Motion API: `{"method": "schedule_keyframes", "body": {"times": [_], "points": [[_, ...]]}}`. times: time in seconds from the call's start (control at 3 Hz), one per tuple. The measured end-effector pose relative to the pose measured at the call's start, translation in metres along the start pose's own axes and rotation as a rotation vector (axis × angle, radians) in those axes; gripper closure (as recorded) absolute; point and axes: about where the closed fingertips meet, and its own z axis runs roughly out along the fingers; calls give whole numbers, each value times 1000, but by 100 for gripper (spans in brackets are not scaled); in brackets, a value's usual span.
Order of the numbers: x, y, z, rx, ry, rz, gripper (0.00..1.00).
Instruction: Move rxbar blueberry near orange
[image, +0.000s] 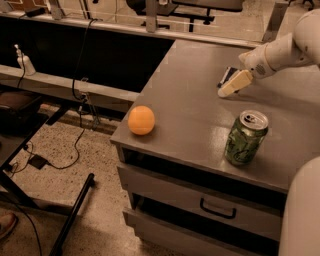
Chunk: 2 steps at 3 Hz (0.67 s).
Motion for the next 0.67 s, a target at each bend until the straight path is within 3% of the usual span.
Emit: {"method": "schedule_keyframes", "body": {"times": [0.67], "points": [[6,-1,11,-13,29,10,31]]}}
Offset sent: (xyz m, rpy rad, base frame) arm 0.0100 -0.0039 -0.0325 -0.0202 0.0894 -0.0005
